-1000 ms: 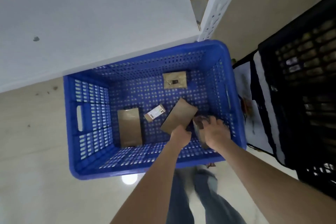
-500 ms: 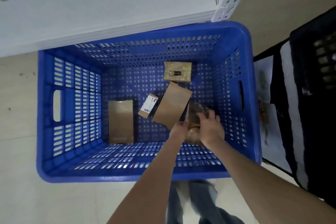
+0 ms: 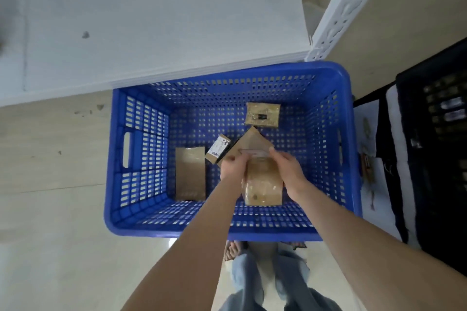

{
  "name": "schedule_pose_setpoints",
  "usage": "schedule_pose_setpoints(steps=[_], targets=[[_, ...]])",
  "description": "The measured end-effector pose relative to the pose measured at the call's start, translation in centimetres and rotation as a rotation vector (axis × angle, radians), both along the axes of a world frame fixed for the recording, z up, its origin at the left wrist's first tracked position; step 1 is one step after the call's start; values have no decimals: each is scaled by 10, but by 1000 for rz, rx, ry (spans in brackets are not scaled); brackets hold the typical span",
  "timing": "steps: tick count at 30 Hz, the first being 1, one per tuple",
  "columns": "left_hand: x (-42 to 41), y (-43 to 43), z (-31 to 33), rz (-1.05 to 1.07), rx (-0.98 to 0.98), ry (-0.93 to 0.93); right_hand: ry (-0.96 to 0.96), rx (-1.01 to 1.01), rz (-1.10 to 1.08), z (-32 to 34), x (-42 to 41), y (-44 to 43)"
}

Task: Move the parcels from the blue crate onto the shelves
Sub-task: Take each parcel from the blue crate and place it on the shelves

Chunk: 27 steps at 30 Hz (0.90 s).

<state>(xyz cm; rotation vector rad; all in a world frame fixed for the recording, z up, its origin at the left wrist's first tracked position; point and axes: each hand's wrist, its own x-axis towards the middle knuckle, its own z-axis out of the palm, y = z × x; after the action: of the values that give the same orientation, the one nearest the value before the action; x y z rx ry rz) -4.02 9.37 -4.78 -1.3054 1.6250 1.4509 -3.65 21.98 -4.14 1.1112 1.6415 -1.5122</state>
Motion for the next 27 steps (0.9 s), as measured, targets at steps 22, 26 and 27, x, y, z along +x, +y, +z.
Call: schedule_pose_setpoints(steps=[22, 26, 27], targets=[[-24, -84, 488, -758, -651, 320, 355, -201, 217, 464, -69, -86], [-15, -83, 531, -719, -761, 375, 453, -250, 265, 514, -68, -85], [-12, -83, 541, -689, -758, 401, 468, -244, 296, 525, -67, -84]])
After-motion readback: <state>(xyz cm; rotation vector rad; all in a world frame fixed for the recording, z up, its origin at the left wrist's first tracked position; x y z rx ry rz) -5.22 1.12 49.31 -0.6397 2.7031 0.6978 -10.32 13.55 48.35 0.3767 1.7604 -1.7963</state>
